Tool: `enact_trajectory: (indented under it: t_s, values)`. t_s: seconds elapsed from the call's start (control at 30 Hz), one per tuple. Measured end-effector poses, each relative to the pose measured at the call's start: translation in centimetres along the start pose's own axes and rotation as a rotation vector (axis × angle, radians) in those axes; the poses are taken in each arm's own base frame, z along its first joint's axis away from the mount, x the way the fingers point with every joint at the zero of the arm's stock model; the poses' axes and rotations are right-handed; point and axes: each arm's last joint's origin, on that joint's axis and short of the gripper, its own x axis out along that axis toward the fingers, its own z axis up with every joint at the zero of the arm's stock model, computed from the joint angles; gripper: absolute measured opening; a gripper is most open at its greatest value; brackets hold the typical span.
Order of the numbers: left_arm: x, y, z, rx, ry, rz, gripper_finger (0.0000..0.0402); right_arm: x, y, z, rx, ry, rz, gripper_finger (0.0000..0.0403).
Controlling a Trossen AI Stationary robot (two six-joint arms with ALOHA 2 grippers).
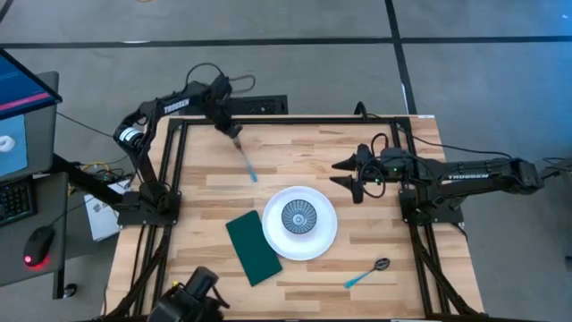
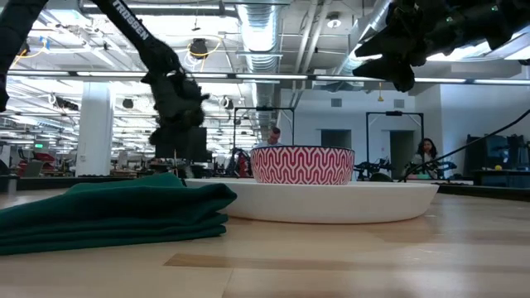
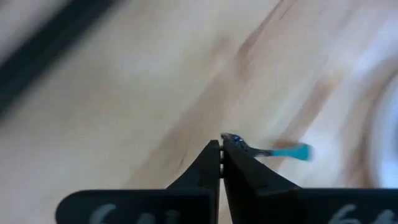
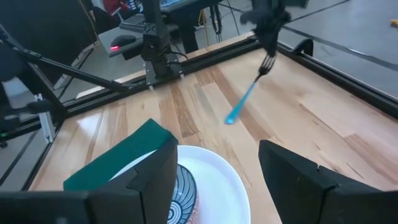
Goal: Set table place
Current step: Put the blue fork to the right of the white plate
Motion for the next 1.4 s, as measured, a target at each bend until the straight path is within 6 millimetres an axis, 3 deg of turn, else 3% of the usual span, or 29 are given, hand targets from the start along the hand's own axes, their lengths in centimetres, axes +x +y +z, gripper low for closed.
enact_trajectory:
  t_s: [0.13, 0.33, 0.6, 0.8, 1.07, 1.4]
  values:
    - [-1.7, -2.6, 2.6, 0.105, -0.116, -0.092, 0.0002, 0.0, -0.1, 0.1, -0.003, -0.011, -0.006, 0.0249]
    - [-3.5, -8.3, 5.5, 0.301, -0.236, -0.172, 0.0001, 0.0, 0.0, 0.5, 0.002, -0.049, 0.006, 0.0249]
    - [-4.0, -15.8, 6.7, 0.451, -0.32, -0.268, 0.0001, 0.0, 0.0, 0.8, 0.03, -0.085, 0.011, 0.0249]
    - [-3.8, -19.8, 6.6, 0.516, -0.353, -0.326, 0.0, 0.0, -0.4, 0.8, 0.19, -0.077, -0.007, 0.0249]
    - [-3.2, -22.6, 6.5, 0.568, -0.404, -0.335, 0.0, 1.6, -0.1, -0.9, 0.241, 0.06, -0.013, 0.0249]
    - [-3.1, -23.4, 6.5, 0.571, -0.435, -0.331, 0.0, 3.8, 1.5, -2.3, 0.257, 0.115, 0.05, 0.0249]
